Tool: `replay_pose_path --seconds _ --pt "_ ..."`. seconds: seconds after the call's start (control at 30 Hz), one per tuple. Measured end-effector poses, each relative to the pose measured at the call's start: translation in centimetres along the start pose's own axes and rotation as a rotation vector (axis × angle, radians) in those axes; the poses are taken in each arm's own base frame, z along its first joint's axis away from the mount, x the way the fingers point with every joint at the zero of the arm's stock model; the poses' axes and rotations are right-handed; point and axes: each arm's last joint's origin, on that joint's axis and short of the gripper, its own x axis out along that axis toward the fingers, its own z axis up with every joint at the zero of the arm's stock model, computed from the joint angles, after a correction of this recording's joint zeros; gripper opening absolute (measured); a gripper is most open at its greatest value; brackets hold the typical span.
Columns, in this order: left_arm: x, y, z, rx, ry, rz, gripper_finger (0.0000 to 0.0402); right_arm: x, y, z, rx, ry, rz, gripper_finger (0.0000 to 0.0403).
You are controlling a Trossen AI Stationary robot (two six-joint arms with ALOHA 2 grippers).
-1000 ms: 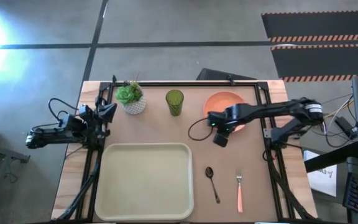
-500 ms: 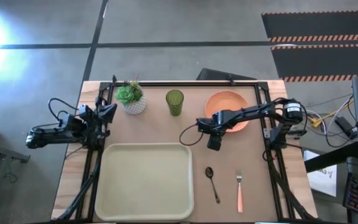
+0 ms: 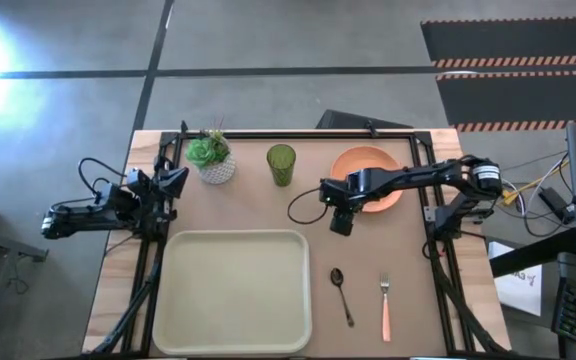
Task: Pick and place plate/cup/fork/spoon on tray
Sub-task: Put the orange plate on the right side of the white tray
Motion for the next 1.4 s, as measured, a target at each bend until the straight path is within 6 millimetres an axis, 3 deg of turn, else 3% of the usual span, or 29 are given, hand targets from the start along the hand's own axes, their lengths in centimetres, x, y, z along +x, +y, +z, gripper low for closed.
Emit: replay_pose_path --seconds 0.2,0.47,1.03,1.4 --pt "0.0 0.0 0.0 0.0 -0.003 -0.001 0.0 -0.2 -1.7 0.1 0.047 0.019 -0.04 0.0155" --pt "0.0 0.0 0.1 -0.002 -0.007 -0.001 0.0 1.2 -3.4 0.2 0.101 0.072 -0.056 0.016" --pt "0.0 0.0 0.2 -0.003 -0.012 -0.001 0.0 4.3 -3.5 1.1 0.052 0.094 -0.014 0.0162" --pt "0.0 0.0 0.2 -0.002 -0.009 -0.001 0.0 4.2 -4.8 1.1 0.059 0.088 -0.089 0.0162"
